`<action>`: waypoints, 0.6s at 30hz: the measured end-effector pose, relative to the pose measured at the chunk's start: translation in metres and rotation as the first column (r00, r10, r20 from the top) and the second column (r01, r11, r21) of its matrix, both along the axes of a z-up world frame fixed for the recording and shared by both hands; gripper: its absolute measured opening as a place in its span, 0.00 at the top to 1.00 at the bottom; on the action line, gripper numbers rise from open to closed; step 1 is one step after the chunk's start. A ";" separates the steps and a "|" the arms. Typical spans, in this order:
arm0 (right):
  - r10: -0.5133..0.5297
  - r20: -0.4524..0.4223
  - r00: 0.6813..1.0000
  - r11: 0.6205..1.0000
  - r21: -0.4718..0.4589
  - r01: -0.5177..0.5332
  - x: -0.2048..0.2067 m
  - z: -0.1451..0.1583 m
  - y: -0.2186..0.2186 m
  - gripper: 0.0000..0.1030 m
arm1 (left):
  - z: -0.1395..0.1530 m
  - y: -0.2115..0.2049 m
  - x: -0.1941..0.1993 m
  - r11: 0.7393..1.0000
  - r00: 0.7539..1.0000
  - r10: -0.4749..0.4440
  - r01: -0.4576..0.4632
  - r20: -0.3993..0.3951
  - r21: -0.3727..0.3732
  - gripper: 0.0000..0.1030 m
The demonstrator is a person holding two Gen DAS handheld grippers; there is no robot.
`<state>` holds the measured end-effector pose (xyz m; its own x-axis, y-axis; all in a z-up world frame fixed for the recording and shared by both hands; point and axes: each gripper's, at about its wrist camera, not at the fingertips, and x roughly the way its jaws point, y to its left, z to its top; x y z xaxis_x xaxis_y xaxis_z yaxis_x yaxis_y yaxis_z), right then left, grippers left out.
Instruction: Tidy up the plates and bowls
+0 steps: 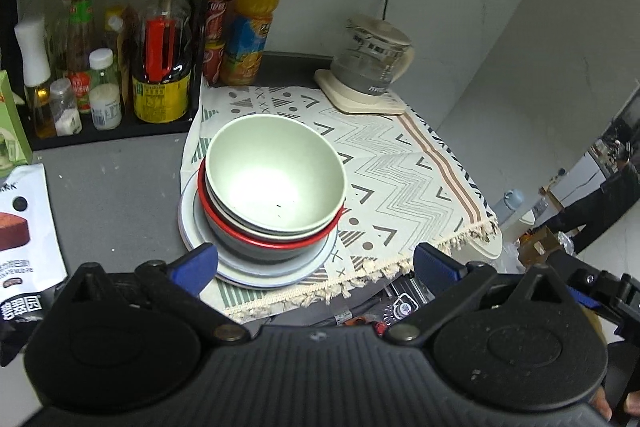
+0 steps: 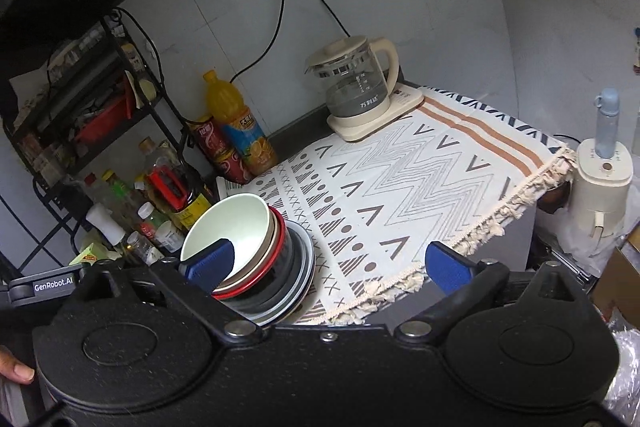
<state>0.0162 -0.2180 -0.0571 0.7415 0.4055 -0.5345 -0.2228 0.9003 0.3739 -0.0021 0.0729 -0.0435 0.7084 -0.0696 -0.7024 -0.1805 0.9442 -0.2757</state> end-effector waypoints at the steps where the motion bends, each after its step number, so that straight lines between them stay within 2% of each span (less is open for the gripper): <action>1: -0.008 0.003 1.000 1.000 -0.002 0.008 -0.005 0.001 -0.001 0.01 | 0.002 -0.002 -0.005 1.000 1.000 -0.009 0.008 0.006 0.008 0.00; 8: -0.062 0.062 0.996 0.997 -0.048 0.065 -0.044 0.012 -0.005 0.01 | 0.012 -0.015 -0.034 0.998 0.999 -0.039 0.038 0.010 0.053 0.00; 14: -0.055 0.087 0.995 0.995 -0.082 0.062 -0.066 0.020 -0.004 0.01 | 0.021 -0.021 -0.058 0.996 0.999 -0.039 0.037 0.022 0.085 0.00; 18: -0.043 0.081 0.996 0.995 -0.082 0.050 -0.079 0.022 -0.005 0.00 | 0.026 -0.027 -0.074 0.989 0.998 -0.053 0.048 0.036 0.137 0.00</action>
